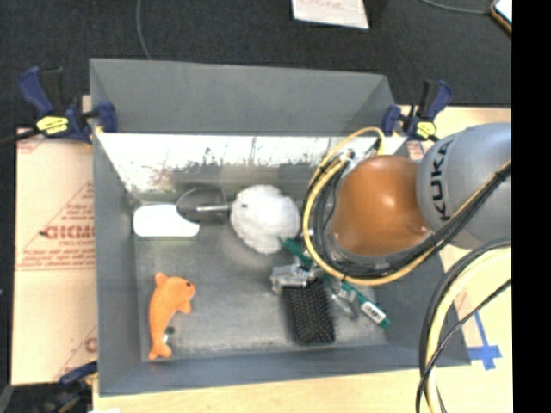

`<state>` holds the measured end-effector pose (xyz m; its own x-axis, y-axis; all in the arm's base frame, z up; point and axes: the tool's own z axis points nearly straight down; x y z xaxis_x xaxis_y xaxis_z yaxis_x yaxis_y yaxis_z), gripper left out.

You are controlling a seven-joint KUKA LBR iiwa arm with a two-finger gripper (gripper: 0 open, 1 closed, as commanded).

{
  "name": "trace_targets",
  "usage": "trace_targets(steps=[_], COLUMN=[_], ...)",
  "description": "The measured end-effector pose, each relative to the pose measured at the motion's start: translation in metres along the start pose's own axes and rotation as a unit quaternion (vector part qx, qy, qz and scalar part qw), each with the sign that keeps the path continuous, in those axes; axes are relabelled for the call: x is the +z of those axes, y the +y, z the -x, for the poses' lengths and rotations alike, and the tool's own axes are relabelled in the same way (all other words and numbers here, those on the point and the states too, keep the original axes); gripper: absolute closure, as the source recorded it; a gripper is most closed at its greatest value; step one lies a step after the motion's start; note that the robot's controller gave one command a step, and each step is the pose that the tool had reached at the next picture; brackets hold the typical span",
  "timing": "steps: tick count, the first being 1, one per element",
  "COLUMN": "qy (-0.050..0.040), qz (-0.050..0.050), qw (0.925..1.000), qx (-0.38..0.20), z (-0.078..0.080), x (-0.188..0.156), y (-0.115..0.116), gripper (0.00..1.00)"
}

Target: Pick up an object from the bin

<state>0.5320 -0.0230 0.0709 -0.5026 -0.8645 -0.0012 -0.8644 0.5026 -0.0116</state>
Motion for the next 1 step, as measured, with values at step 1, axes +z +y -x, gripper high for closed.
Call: trace_targets(steps=[1], qy=[-0.0053], qz=[0.005], qw=[0.9754], qx=[-0.22], z=[-0.0244], x=[-0.0016], y=[-0.0132], gripper=[1.0])
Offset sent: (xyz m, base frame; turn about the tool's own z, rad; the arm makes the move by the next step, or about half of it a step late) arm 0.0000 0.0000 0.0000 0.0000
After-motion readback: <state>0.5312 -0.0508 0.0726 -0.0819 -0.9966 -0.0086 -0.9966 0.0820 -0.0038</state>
